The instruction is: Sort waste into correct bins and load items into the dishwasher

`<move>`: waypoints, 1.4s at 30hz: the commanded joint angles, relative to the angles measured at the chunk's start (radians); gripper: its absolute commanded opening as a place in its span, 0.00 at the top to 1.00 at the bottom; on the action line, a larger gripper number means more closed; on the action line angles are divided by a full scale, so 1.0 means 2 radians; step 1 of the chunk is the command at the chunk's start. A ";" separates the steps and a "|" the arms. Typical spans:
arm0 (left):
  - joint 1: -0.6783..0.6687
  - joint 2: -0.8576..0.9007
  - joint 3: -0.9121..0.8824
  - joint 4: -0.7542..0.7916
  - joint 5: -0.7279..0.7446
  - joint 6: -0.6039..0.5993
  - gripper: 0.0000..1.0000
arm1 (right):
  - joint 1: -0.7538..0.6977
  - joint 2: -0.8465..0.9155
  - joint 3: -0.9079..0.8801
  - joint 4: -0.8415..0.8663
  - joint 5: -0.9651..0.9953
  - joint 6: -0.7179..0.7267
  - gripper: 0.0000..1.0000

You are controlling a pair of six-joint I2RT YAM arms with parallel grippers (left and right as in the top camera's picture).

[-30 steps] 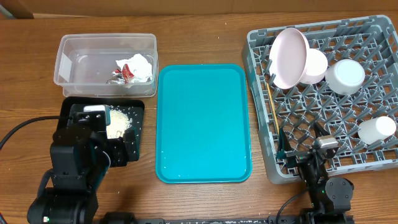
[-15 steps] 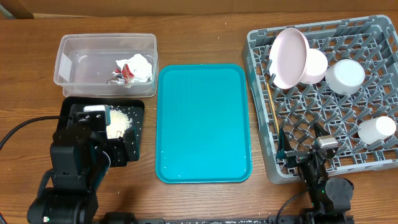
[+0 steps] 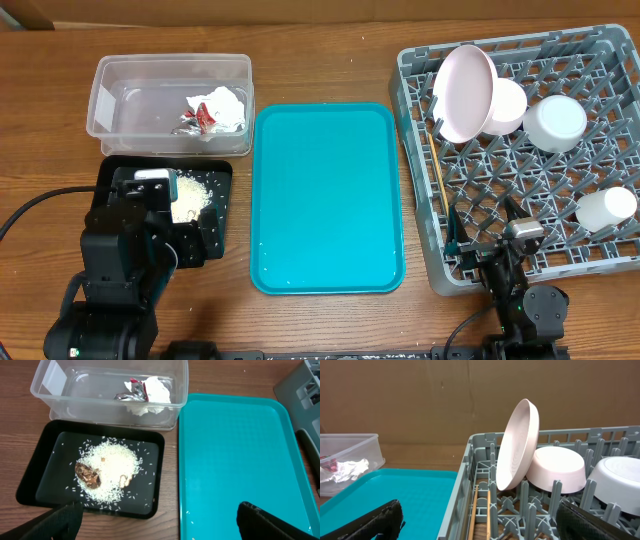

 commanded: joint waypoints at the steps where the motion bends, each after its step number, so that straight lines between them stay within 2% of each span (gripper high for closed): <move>1: 0.001 -0.005 -0.002 0.000 -0.006 -0.007 0.00 | -0.001 -0.004 -0.005 0.002 -0.002 0.000 0.00; 5: 0.000 -0.035 -0.019 0.011 -0.026 0.002 0.00 | -0.001 -0.004 -0.005 0.001 -0.002 0.000 0.00; 8: 0.000 -0.070 -0.065 0.054 -0.026 0.002 0.00 | -0.001 -0.004 -0.005 0.002 -0.002 0.000 0.00; 14: -0.001 -0.176 -0.235 0.237 -0.014 -0.001 0.00 | -0.001 -0.004 -0.005 0.002 -0.002 0.000 0.00; 19: -0.001 -0.288 -0.383 0.385 -0.011 -0.036 0.00 | -0.001 -0.004 -0.005 0.001 -0.002 0.000 0.00; 25: -0.001 -0.359 -0.484 0.503 -0.012 -0.054 0.00 | -0.001 -0.004 -0.005 0.002 -0.002 0.000 0.00; 30: -0.001 -0.371 -0.532 0.594 -0.020 -0.054 0.00 | -0.001 -0.004 -0.005 0.001 -0.002 0.000 0.00; 35: -0.001 -0.371 -0.531 0.559 -0.019 -0.054 0.00 | -0.001 -0.004 -0.005 0.001 -0.002 0.000 0.00; 39: -0.001 -0.371 -0.531 0.487 -0.018 -0.052 0.00 | -0.001 -0.004 -0.005 0.001 -0.002 0.000 0.00; 42: -0.001 -0.370 -0.531 0.490 -0.016 -0.052 0.00 | -0.001 -0.004 -0.005 0.001 -0.002 0.000 0.00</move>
